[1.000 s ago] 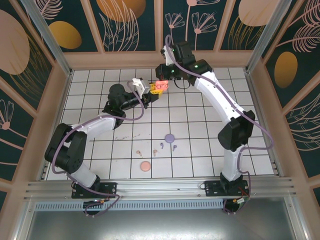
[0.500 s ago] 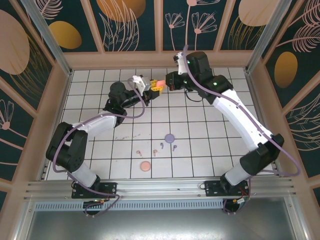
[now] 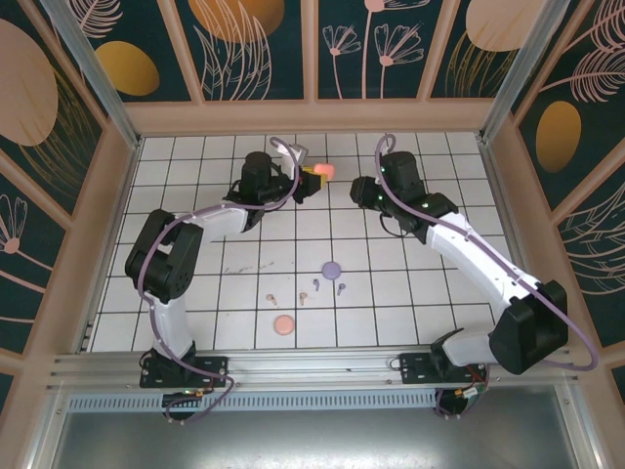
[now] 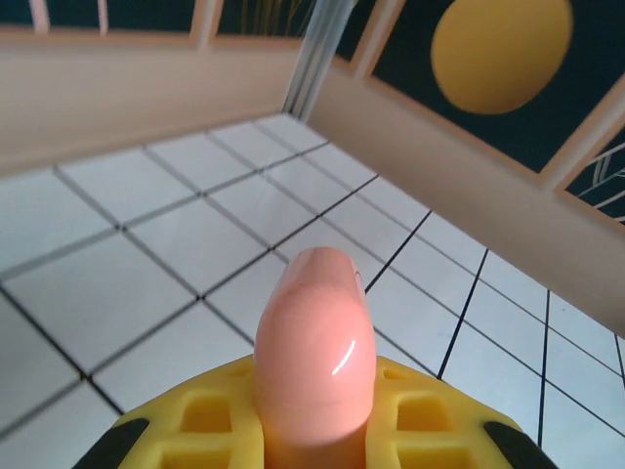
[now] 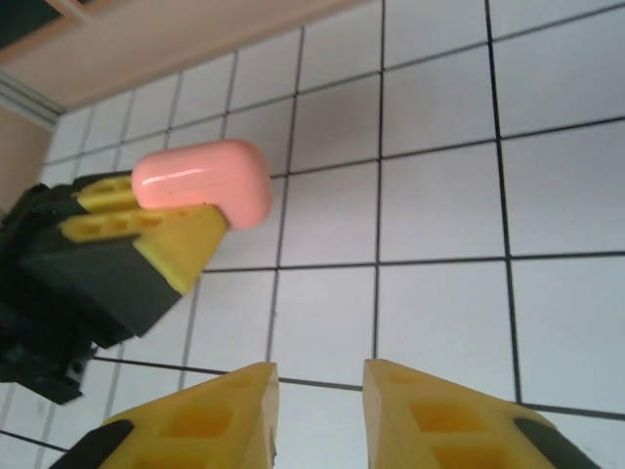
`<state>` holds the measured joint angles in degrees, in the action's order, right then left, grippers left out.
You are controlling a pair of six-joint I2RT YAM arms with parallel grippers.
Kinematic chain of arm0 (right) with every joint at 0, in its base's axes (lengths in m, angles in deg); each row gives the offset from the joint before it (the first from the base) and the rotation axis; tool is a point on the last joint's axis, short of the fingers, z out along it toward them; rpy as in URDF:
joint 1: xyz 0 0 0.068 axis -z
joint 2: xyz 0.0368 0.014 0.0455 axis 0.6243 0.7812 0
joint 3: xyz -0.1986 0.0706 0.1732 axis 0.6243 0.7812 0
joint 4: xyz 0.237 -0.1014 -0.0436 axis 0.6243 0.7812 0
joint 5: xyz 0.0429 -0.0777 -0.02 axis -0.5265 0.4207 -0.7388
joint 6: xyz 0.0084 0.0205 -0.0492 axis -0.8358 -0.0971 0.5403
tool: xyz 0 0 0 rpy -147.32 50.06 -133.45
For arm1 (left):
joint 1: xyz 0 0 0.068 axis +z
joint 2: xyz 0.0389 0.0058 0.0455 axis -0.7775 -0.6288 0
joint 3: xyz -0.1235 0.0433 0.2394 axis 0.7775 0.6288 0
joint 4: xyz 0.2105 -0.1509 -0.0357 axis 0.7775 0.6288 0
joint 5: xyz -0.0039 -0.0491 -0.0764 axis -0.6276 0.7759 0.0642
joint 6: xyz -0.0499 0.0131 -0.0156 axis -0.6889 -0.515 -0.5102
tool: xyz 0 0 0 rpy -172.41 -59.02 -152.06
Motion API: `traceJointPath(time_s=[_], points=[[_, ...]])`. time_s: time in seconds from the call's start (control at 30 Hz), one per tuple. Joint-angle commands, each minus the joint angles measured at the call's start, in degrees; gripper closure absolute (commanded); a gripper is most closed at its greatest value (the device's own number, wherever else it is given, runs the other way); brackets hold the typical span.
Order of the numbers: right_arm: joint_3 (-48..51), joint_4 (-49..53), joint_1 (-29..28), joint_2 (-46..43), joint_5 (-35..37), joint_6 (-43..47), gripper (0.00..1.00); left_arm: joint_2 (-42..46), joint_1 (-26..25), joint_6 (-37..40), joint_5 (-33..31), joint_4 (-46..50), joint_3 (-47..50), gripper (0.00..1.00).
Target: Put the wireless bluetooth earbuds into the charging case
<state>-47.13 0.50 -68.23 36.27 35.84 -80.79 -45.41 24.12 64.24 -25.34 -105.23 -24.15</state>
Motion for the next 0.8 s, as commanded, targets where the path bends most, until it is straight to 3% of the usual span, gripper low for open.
traceJointPath(time_s=[0.0,0.23,0.53,0.77], points=[[2.0,-5.2,-0.2,-0.9,2.5,-3.7,0.67,-1.7,0.1,-6.0,-3.0,5.7,-3.0,1.0],[2.5,-4.4,-1.4,-0.1,5.6,-5.8,0.5,-7.4,0.1,-6.6,-8.0,14.6,-8.2,0.99],[0.4,-0.8,-4.3,1.3,9.1,-6.2,0.47,-15.0,0.1,-9.1,-9.5,18.4,-13.2,0.93],[0.0,0.3,-4.6,0.4,10.7,-6.3,0.44,-16.8,0.1,-6.8,-15.7,25.1,-15.7,0.71]])
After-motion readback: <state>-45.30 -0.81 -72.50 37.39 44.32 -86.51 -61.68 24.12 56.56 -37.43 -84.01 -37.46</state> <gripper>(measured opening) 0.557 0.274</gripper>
